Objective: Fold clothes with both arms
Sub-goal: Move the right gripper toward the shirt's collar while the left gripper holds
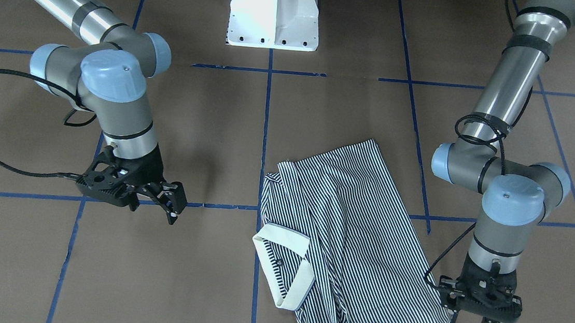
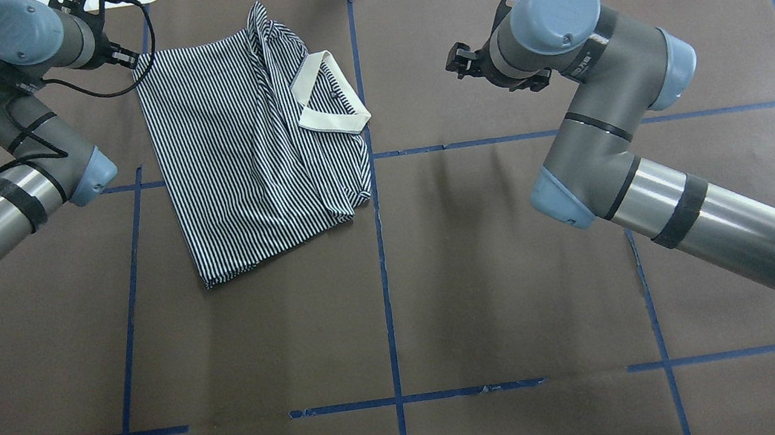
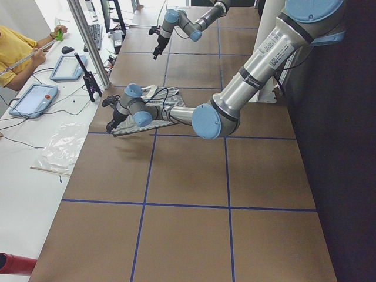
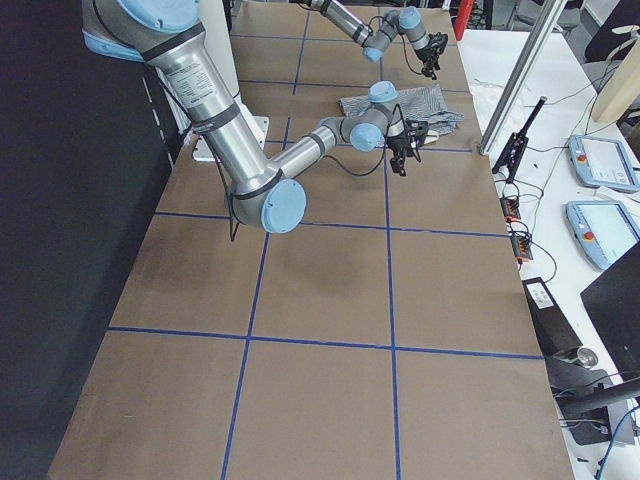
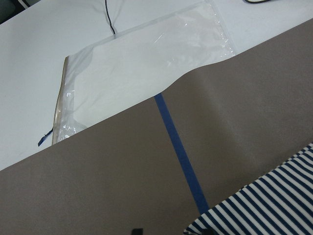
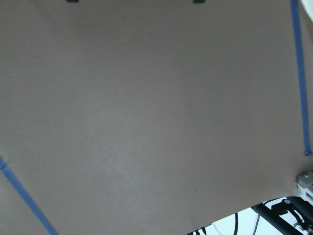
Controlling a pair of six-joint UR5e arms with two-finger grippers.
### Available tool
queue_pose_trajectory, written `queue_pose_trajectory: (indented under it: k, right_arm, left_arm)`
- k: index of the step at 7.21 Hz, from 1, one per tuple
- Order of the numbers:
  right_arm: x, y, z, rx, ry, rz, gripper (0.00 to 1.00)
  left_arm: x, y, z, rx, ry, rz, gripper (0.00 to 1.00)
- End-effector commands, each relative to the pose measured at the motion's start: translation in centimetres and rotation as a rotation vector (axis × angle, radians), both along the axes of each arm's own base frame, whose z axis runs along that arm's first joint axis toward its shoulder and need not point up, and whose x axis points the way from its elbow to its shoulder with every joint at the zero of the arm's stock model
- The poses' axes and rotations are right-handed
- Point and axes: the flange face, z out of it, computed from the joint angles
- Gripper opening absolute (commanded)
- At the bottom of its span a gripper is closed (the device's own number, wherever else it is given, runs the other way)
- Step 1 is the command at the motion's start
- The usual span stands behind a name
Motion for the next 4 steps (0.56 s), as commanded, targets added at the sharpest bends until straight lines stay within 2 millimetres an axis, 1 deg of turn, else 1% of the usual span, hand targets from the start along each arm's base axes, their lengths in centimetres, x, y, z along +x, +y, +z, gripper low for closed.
queue_pose_trajectory:
  k: [1,2,3,4]
  right_arm:
    - [-8.9,-0.5,-5.7,-0.066,-0.044,0.179,0.71]
    - [-12.3,-1.2,-7.9,-0.071,-0.047,0.192,0.7]
    - [-15.0,-0.4,-7.7,-0.059,-0.069,0.194,0.66]
    - [-16.9,-0.3,-8.5,-0.053,-0.057,0.194,0.65]
  left_arm:
    - [-1.4,1.2,0.1,0.023,0.015,0.031,1.0]
    - [-1.4,1.2,-0.3,0.028,0.02,0.031,1.0]
    - [-1.5,1.3,-0.3,0.03,0.02,0.032,1.0]
    - [-1.5,1.3,-0.3,0.028,0.021,0.031,1.0]
